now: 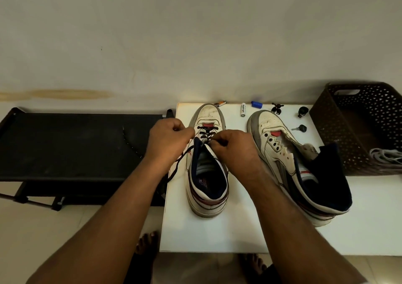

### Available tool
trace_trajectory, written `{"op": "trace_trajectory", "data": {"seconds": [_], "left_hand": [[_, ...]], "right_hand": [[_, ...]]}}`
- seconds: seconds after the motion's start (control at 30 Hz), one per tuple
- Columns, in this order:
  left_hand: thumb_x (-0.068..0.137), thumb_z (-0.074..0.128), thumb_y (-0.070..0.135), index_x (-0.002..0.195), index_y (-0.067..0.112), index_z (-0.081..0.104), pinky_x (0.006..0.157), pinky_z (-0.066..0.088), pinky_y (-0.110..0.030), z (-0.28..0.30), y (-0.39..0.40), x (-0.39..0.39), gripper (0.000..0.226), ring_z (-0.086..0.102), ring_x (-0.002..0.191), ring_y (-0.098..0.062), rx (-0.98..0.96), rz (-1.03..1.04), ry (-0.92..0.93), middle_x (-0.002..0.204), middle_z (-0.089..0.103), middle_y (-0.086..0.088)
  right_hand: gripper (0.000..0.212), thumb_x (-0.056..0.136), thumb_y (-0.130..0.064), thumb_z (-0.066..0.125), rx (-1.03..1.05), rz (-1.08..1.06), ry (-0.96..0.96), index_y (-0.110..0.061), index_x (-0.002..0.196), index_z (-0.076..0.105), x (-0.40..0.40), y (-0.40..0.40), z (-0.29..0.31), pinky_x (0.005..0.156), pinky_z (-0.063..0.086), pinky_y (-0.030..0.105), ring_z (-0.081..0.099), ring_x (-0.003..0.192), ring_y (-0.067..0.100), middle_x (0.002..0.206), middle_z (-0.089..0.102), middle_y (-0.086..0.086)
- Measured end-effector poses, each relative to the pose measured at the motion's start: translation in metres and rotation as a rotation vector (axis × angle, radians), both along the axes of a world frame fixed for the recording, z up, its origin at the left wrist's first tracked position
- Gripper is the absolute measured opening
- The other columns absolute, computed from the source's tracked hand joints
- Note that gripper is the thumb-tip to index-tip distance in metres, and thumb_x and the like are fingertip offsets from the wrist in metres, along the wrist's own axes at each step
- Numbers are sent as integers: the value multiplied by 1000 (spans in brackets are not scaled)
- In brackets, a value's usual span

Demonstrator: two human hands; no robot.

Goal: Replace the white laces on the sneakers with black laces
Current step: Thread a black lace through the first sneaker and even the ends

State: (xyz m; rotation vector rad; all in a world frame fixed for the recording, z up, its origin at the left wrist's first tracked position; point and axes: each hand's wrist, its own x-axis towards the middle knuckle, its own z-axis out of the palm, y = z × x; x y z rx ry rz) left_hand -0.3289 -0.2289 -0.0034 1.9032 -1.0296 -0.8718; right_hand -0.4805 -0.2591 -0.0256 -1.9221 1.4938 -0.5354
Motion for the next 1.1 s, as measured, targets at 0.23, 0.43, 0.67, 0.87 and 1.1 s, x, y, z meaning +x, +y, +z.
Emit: {"op": "trace_trajectory", "data": {"seconds": [0.23,0.43,0.67,0.87,1.1], "left_hand": [[100,42,39,130,9,53,43,45,-22,4,26,14,43,53,46,-18,739,-367,-118,98,67,-16],[88,54,34,149,50,3,112,30,-45,-21,0,32,81,35,136,-26,393,-287,-6,154,33,-6],[101,42,23,124,15,56,74,53,-37,15,-8,12,28,63,72,-24,-449,56,850,75,64,-8],[99,52,25,81,5,68,50,35,-25,10,-4,17,33,40,48,-9,-542,-22,-13,56,48,-7],[91,62,35,66,30,67,50,42,-25,11,4,6,25,52,50,-7,-446,-515,-215,53,57,7]], "right_hand": [[7,85,-21,68,70,-88,-183,-22,85,76,-4,-6,-10,75,54,25,65,75,6,78,70,-10],[11,86,-23,67,53,-69,-243,-27,77,71,-5,-5,-11,69,48,22,61,67,1,69,65,-16],[17,85,-39,67,121,92,-408,-25,94,73,-2,6,8,75,48,15,61,91,1,95,68,-12],[18,78,-30,77,71,37,-328,-26,88,62,-8,0,13,72,56,31,65,82,14,104,61,-12],[54,86,-7,68,35,236,-482,-32,132,52,-2,2,11,104,35,12,27,133,-15,153,19,-23]]}}
